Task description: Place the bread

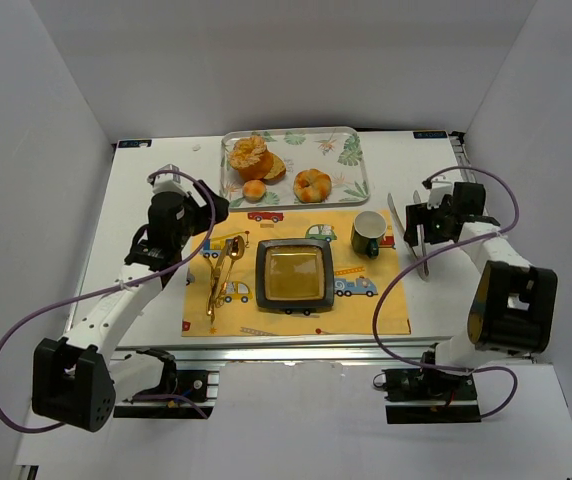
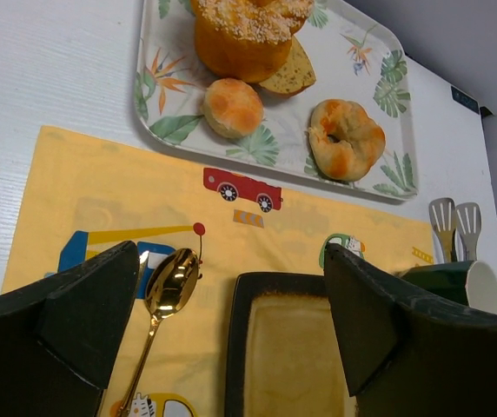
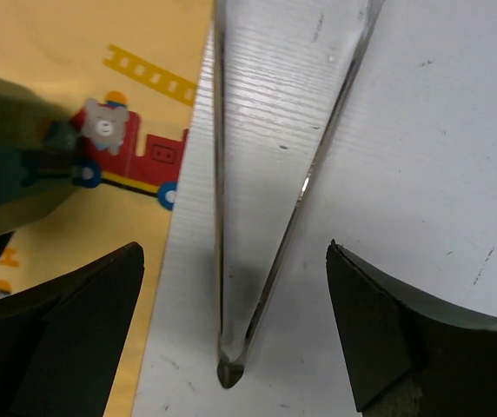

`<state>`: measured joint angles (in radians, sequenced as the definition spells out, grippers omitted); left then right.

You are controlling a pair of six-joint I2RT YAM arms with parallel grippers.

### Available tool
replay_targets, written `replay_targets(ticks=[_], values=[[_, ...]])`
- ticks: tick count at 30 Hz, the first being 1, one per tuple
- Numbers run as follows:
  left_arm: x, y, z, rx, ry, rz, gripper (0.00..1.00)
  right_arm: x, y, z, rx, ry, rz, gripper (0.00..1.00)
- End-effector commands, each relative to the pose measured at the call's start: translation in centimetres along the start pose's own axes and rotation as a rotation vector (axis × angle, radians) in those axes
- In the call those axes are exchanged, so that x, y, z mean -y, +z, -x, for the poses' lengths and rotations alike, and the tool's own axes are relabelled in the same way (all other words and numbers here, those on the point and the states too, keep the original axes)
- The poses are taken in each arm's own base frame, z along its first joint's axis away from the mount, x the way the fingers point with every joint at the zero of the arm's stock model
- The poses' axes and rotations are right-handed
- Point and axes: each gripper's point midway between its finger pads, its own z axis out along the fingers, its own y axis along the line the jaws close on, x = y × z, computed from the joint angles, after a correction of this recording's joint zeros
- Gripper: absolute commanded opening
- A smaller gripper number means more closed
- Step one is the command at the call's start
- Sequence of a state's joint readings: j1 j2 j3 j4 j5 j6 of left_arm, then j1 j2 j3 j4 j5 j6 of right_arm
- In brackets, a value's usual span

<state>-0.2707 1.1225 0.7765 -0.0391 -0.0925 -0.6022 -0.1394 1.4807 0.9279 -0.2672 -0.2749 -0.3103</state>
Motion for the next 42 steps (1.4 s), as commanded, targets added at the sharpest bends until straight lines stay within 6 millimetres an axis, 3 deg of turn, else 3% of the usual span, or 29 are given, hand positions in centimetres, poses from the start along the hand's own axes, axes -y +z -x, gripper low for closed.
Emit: replay_targets(ticks=[1, 4, 7, 10, 13, 14, 17, 19, 20, 22, 24, 25, 26, 28, 29, 31, 32, 36, 38, 42], values=[[0.7, -0.2, 0.1, -0.010, 0.000, -0.039, 0.96, 2.6, 1.7, 0.9, 0.006, 0.003, -0.132, 0.89], [0.4, -0.4, -0.1, -0.014, 0.006, -0.031, 0.96, 3.2, 4.3, -0.4, -0.064, 0.023, -0.135, 0.87], [0.1, -0.7, -0.2, -0.014, 0.006, -0.020, 0.96, 3.1, 5.8, -0.9, -0.100, 0.018, -0.123, 0.81], [-0.4, -1.2, -0.3, -0.005, -0.007, -0.007, 0.96, 3.0, 6.2, -1.1, -0.115, 0.011, -0.127, 0.75], [-0.8, -1.6, -0.5, 0.006, -0.023, 0.003, 0.96, 3.0, 6.4, -2.6, -0.167, 0.009, -0.150, 0.64], [-0.9, -1.8, -0.4, 0.012, -0.026, 0.004, 0.96, 3.0, 6.4, -2.9, -0.178, 0.005, -0.151, 0.55], [-1.1, -2.0, -0.5, 0.009, -0.026, 0.010, 0.96, 2.8, 6.4, -4.3, -0.212, 0.004, -0.142, 0.40], [-1.2, -2.1, -0.6, 0.001, -0.016, 0.010, 0.97, 2.6, 6.1, -4.2, -0.207, 0.007, -0.137, 0.26], [-1.2, -2.1, -0.6, -0.001, -0.013, 0.011, 0.97, 2.5, 5.9, -3.8, -0.191, 0.006, -0.128, 0.15], [-1.2, -2.1, -0.4, -0.009, 0.001, 0.012, 0.97, 2.6, 5.0, -1.3, -0.123, -0.015, -0.131, 0.07], [-0.9, -2.2, 0.1, -0.002, 0.010, 0.004, 0.97, 1.6, 3.5, 1.6, -0.047, -0.056, -0.067, 0.06], [-0.9, -2.2, 0.2, -0.003, 0.011, 0.006, 0.97, 1.2, 2.6, 4.5, 0.013, -0.087, -0.032, 0.08], [-0.8, -2.2, 0.4, 0.001, 0.011, 0.003, 0.97, -0.7, 1.7, 5.7, 0.041, -0.094, 0.073, 0.15], [-0.5, -2.4, 0.9, 0.010, 0.010, -0.003, 0.97, -2.1, -0.6, 10.2, 0.144, -0.132, 0.149, 0.26], [-0.5, -2.4, 1.1, 0.013, 0.009, -0.003, 0.97, -3.6, -1.4, 11.6, 0.177, -0.137, 0.219, 0.33], [-0.3, -2.6, 1.4, 0.022, 0.009, -0.007, 0.97, -5.2, -2.2, 13.1, 0.187, -0.115, 0.280, 0.38], [-0.3, -2.7, 1.5, 0.025, 0.008, -0.006, 0.97, -5.8, -3.2, 15.2, 0.225, -0.122, 0.303, 0.40], [-0.5, -3.1, 1.5, 0.028, 0.002, -0.001, 0.97, -8.9, -3.6, 17.7, 0.224, -0.074, 0.424, 0.41], [-0.5, -3.4, 1.5, 0.031, -0.003, -0.001, 0.97, -11.9, -3.8, 18.7, 0.219, -0.027, 0.517, 0.43], [-0.5, -3.8, 1.5, 0.041, -0.030, -0.006, 0.97, -15.5, -2.8, 20.8, 0.217, 0.068, 0.634, 0.43]])
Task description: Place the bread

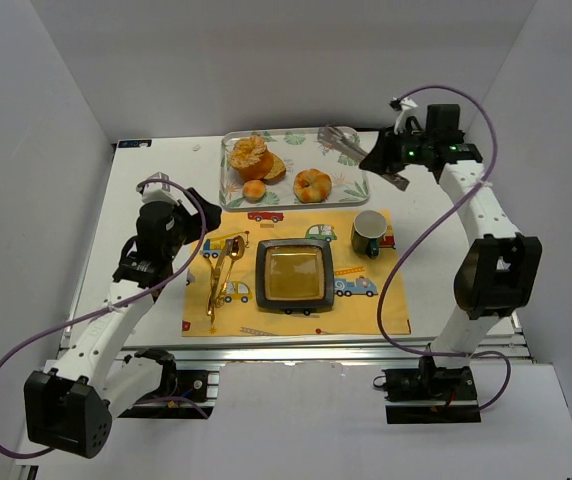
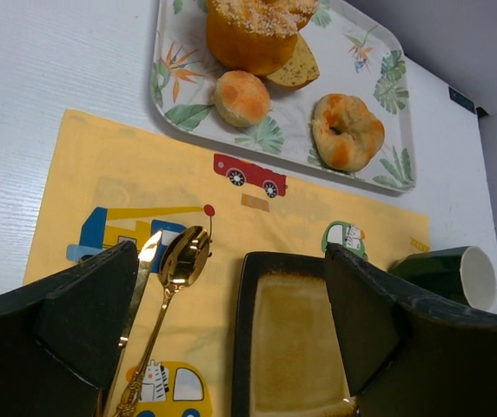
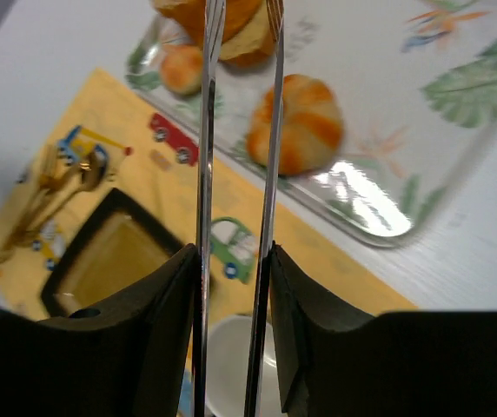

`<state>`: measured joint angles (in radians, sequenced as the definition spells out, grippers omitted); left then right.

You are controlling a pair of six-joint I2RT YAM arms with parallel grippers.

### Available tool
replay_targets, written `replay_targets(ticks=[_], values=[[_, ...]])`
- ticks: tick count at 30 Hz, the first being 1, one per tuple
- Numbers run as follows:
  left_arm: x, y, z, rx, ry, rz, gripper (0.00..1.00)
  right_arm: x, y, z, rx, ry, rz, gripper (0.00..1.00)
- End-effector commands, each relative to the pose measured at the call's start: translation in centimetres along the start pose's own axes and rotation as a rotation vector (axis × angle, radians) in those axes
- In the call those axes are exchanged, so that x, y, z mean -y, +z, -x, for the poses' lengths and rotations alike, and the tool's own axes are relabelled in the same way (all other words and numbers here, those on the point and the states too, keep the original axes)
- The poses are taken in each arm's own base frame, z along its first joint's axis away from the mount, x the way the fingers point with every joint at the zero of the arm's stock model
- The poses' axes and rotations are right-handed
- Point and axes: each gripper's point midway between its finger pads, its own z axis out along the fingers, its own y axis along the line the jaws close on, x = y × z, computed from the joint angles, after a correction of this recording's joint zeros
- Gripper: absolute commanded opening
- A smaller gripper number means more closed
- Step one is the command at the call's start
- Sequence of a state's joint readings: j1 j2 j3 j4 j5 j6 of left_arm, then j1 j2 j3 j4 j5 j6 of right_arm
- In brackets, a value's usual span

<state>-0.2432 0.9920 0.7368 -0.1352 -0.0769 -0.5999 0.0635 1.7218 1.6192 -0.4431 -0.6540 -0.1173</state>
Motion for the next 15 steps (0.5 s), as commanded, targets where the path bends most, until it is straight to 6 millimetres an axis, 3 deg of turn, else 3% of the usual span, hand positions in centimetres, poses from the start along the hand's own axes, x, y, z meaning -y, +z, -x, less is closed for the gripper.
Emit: replay_targets(ticks=[1, 7, 10, 15], values=[[0.6, -1.0, 1.5, 0.044, -0.027, -0.018, 0.97, -3.8, 2.9, 0.2, -0.019, 0.190, 0.165, 0.42], [0.5, -1.5, 1.7, 0.062, -0.061, -0.009, 0.97, -5.5, 7.8, -0.4, -0.036, 0.474, 0.250, 0.38], [0.3, -1.7, 1.9, 0.072, -0.078, 0.001, 0.97, -4.8, 10.4, -0.7, -0.030, 0.577, 0.222, 0.38], [-0.1, -1.9, 1.7, 0.075, -0.098, 0.020, 0.97, -4.1, 12.8, -0.7, -0.029, 0.647, 0.171, 0.39]])
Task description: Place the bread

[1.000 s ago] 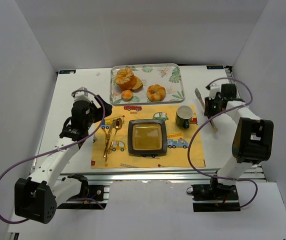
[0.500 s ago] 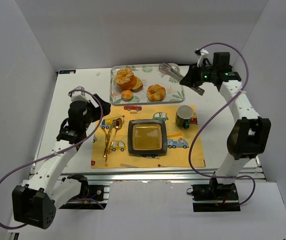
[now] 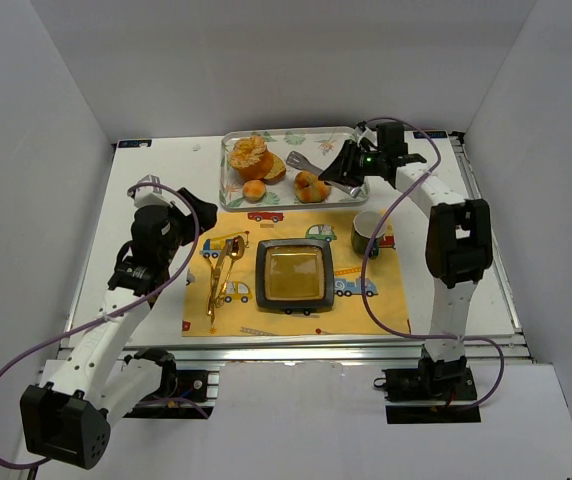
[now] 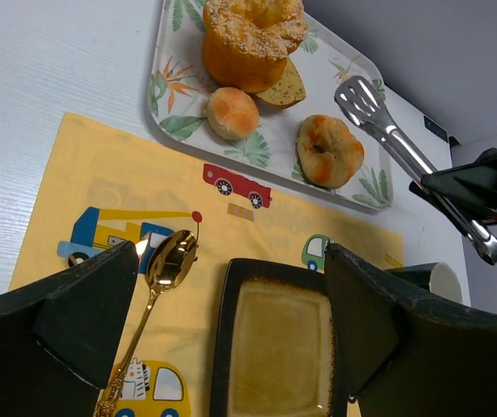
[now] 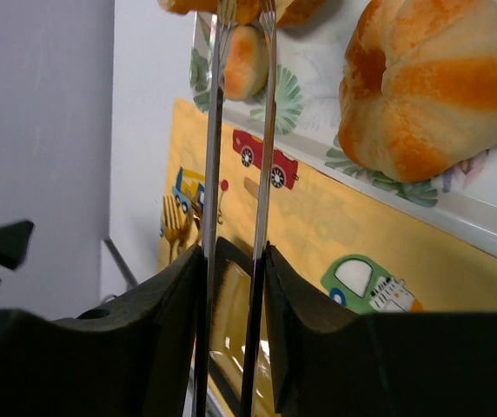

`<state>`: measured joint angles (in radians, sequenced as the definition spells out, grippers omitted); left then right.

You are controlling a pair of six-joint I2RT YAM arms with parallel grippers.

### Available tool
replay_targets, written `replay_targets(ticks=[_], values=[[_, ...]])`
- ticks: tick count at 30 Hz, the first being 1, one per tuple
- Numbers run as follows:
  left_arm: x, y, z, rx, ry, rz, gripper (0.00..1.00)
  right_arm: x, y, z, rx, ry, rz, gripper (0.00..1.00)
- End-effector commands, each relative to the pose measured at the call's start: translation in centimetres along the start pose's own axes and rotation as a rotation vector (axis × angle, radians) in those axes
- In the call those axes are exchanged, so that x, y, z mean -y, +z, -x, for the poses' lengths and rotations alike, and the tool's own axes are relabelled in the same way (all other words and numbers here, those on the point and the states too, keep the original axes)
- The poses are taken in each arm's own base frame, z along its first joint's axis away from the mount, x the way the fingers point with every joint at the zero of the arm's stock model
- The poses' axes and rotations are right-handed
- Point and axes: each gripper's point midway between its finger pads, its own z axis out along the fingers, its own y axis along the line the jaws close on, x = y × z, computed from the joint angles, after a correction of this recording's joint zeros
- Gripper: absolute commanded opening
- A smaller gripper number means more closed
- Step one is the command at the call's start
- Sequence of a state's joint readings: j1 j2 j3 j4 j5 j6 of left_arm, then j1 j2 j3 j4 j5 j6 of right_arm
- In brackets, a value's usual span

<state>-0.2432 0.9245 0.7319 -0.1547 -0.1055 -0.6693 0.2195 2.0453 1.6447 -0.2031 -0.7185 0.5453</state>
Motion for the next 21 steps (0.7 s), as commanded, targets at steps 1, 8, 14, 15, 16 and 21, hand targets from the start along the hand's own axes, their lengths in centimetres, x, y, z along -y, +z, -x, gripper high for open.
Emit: replay_targets(ticks=[1, 8, 14, 15, 16, 21], values=[[-0.5, -0.5, 0.5, 0.025, -0.025, 0.023, 0.97, -3.0, 0.4, 3.7, 0.107, 0.033, 0.036, 0.39], [-0.7, -0.2, 0.3, 0.018, -0.025, 0.034, 0.97, -1.0, 2.3, 3.7, 0.118, 0.107, -0.009, 0.44], [-0.7, 0.2, 0.1, 0.006, -0.019, 0.036, 0.97, -0.3, 3.7, 3.6, 0.118, 0.101, -0.035, 0.46], [-0.6, 0.2, 0.2, 0.007, -0.020, 0.035, 0.97, -0.2, 3.8, 3.5, 0.117, 0.099, -0.039, 0.46], [-0.6, 0.2, 0.2, 0.007, -0.020, 0.035, 0.97, -0.1, 4.1, 3.6, 0.119, 0.095, -0.046, 0.46], [-0.7, 0.1, 0.0, 0.004, -0.022, 0.038, 0.97, 0.3, 4.9, 3.3, 0.110, 0.089, -0.049, 0.47]])
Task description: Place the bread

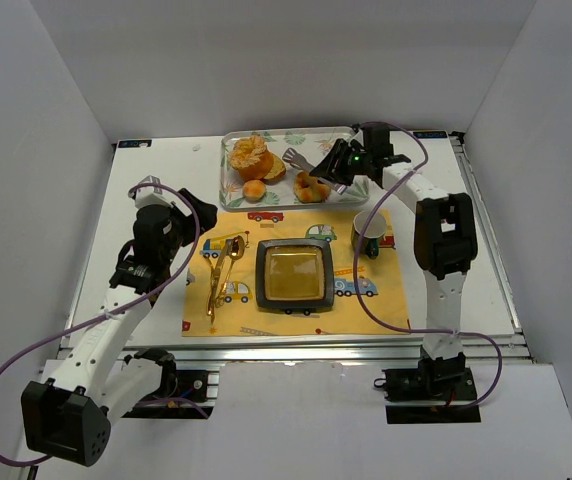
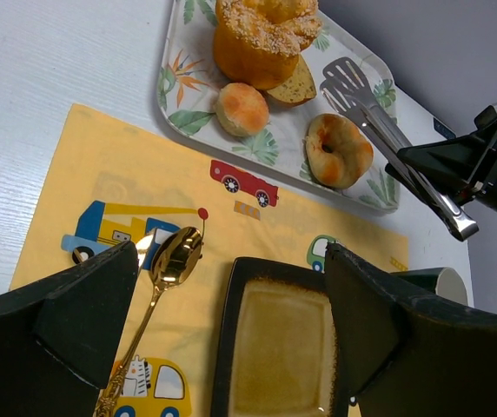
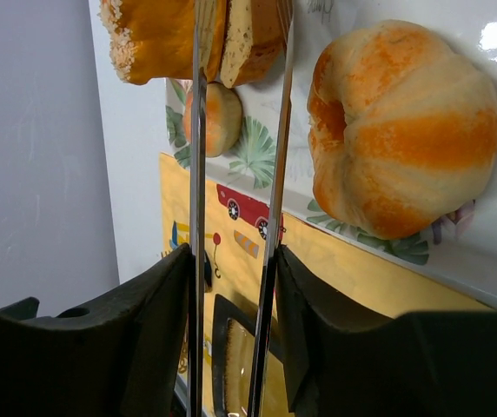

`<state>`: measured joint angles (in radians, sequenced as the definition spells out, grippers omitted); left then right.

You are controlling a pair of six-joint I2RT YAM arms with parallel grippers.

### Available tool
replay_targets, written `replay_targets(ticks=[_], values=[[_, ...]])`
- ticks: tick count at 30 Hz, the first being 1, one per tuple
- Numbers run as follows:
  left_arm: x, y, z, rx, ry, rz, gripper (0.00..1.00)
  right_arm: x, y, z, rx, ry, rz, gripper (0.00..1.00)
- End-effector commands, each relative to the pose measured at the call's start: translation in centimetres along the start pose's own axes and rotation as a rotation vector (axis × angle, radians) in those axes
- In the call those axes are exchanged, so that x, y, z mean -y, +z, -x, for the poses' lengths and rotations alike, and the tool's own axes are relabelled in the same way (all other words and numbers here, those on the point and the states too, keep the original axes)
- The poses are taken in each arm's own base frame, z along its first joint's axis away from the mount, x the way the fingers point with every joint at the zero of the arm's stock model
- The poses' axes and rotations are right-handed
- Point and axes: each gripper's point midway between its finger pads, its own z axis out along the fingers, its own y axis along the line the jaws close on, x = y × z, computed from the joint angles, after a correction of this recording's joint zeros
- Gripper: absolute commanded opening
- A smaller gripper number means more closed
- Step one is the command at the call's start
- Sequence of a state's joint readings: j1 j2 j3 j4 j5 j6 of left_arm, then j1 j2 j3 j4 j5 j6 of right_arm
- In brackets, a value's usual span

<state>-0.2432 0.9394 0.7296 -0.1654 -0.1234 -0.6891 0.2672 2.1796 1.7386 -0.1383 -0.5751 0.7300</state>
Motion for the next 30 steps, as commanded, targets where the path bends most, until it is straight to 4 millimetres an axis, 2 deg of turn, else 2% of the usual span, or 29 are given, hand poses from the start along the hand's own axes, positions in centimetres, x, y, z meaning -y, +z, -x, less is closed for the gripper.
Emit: replay_targets(ticks=[1, 13, 18, 21, 26, 28, 30], values=[[-0.2, -0.2, 0.5, 0.014, -0.006, 0.008, 0.97, -2.0, 0.4, 1.6, 0.048, -0.054, 0.037, 0.47], [-0.1, -0.5, 0.8, 0.016, -0.002, 0.014, 0.97, -1.3, 1.8, 0.1, 0.016, -0.032, 0.015, 0.50], [0.1, -0.6, 1.0, 0.020, -0.003, 0.011, 0.97, -1.5, 2.0, -0.6, 0.001, -0.018, 0.023, 0.47], [0.1, -0.6, 1.0, 0.019, -0.001, 0.010, 0.97, -1.9, 1.9, -0.7, 0.000, -0.015, 0.034, 0.38], [0.4, -0.6, 1.4, 0.028, 0.000, 0.002, 0.97, -2.2, 0.8, 0.0, 0.028, -0.027, 0.038, 0.12], [0.6, -0.8, 1.7, 0.036, 0.002, 0.000, 0.97, -3.0, -0.5, 1.4, 0.071, -0.044, 0.063, 0.04], [0.7, -0.9, 1.9, 0.043, 0.001, -0.004, 0.97, -4.3, -2.0, 3.2, 0.120, -0.101, 0.088, 0.01]])
